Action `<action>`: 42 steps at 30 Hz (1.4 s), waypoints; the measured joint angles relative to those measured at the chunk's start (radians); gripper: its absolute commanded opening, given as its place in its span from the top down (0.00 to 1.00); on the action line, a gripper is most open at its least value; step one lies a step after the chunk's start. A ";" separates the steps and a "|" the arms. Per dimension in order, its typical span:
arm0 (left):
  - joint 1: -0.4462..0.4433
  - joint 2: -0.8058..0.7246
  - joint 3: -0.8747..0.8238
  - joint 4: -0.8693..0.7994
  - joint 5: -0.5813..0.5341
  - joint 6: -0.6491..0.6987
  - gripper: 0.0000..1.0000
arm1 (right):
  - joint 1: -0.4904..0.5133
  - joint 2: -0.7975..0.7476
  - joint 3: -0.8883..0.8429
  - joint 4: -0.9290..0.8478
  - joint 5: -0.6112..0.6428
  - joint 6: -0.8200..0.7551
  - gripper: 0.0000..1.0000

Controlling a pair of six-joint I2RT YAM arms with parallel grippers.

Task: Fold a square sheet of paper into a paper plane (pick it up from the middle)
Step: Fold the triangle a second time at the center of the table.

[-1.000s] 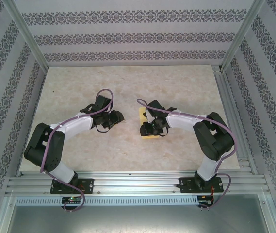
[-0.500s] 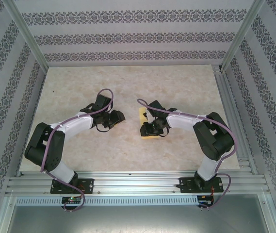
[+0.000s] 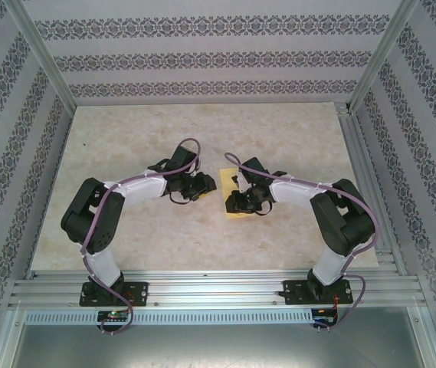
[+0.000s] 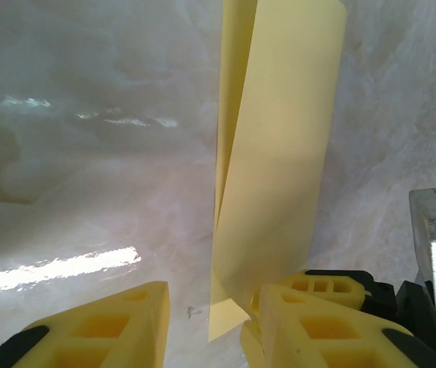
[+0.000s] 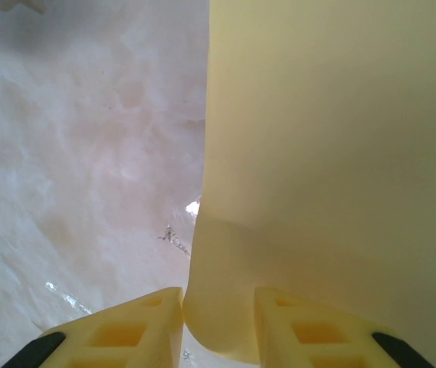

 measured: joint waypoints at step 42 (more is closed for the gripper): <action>-0.050 0.322 0.360 -0.044 0.027 0.050 0.77 | 0.008 -0.305 -0.340 0.274 0.082 0.455 0.48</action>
